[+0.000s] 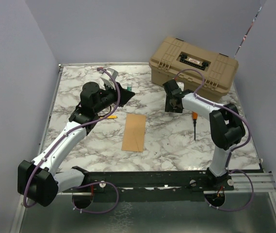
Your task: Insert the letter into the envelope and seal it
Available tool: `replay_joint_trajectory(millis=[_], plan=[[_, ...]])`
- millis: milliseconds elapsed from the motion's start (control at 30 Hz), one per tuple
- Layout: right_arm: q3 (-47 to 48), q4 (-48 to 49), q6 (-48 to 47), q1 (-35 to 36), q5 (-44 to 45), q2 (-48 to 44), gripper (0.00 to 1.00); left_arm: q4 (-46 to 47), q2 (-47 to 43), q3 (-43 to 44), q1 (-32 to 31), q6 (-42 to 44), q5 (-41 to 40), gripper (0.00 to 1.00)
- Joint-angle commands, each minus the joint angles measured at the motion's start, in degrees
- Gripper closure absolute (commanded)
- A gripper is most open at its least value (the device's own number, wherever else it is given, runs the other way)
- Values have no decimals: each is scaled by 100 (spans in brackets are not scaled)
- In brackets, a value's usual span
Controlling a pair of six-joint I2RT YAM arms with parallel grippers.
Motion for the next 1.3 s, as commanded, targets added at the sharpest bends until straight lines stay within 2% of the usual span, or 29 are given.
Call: replay_joint_trajectory(millis=[0,233,433,700,800,867,933,1033,1267], plan=[[30,202,-140,-48,321,181,51,95,-49,-87,-20,40,158,100],[-259,880,-532,-134,167,177,51,184,-218,-232,-20,23,20,100],[-75,849,-609,-268,125,427,52,192,-197,-215,-19,36,61,100],[-137,932,-621,-298,-92,434,62,188,-177,-190,-19,46,36,100],[-110,914,-617,-305,-178,462,72,187,-169,-182,-21,52,43,100],[-67,842,-604,-319,-222,480,75,188,-160,-173,-19,52,45,100],[-7,730,-572,-321,-201,494,74,192,-155,-173,-19,57,44,100],[104,530,-556,-317,-170,523,65,188,-146,-170,-19,56,44,100],[82,347,-468,-322,-339,519,64,186,-159,-180,-23,65,44,100]])
